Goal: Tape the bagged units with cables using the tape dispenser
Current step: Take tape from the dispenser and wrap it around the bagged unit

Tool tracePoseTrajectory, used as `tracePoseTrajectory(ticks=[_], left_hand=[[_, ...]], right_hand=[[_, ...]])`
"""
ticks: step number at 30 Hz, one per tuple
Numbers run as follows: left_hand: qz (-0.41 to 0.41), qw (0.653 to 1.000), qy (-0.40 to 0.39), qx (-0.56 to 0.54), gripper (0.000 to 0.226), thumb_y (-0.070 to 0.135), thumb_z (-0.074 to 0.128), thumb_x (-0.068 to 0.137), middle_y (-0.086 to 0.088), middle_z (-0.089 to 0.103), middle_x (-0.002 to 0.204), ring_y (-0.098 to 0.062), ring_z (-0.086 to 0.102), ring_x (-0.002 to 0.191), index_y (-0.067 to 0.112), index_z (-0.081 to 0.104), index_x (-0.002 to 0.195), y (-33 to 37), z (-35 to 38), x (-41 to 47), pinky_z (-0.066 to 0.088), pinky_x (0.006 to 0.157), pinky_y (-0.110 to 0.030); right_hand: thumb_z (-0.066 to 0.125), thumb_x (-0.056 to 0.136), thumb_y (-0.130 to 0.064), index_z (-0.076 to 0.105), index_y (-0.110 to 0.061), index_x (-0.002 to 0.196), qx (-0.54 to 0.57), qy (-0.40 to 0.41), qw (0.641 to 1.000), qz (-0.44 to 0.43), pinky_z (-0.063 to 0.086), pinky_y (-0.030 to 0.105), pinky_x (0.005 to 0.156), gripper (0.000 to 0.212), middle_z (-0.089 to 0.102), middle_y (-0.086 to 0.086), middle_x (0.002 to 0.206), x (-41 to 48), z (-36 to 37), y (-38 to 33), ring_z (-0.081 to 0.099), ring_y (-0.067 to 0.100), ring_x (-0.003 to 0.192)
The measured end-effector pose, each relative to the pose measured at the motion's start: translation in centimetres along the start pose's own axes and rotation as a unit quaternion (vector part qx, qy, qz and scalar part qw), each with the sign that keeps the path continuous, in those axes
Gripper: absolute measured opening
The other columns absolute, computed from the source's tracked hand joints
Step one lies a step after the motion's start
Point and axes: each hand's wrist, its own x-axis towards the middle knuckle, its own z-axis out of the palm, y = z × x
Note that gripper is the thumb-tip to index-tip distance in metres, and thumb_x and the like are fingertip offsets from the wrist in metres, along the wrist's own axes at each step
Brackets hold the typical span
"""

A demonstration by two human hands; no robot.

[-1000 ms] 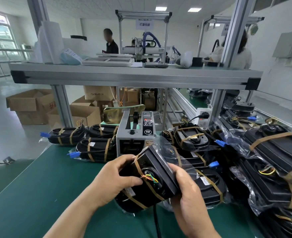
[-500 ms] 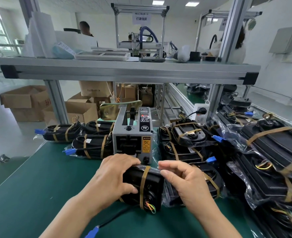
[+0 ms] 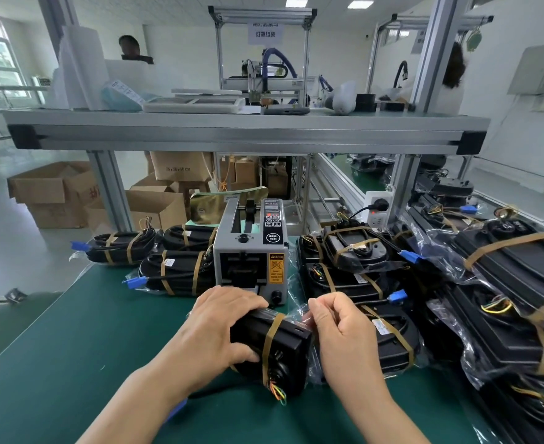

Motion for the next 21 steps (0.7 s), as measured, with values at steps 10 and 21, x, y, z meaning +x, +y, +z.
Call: tracePoseTrajectory(ticks=[10,21], left_hand=[[-0.286,0.897,0.126,-0.313,0.033,0.001,0.065,0.087,0.016,0.076,0.097,-0.005,0.068,0.094,0.031,0.078,0.094,-0.2,-3.2,2.2,0.049,0.078,-0.018],[-0.514,0.659,0.169,-0.522,0.015,0.01,0.065,0.093,-0.002,0.065,0.078,-0.008,0.052,0.065,0.005,0.069,0.08,-2.7,1.0,8.4,0.048,0.068,-0.022]], right_hand=[[0.059,0.098,-0.026,0.065,-0.037,0.078,0.016,-0.007,1.0,-0.008,0.046,0.018,0.054,0.024,0.067,-0.007,0.067,-1.0,-0.9,0.1,0.056,0.005,0.056],[0.059,0.096,-0.026,0.066,-0.038,0.074,0.001,0.021,1.0,-0.012,0.047,0.014,0.056,0.025,0.068,-0.012,0.071,-1.8,-1.6,0.3,0.06,0.008,0.066]])
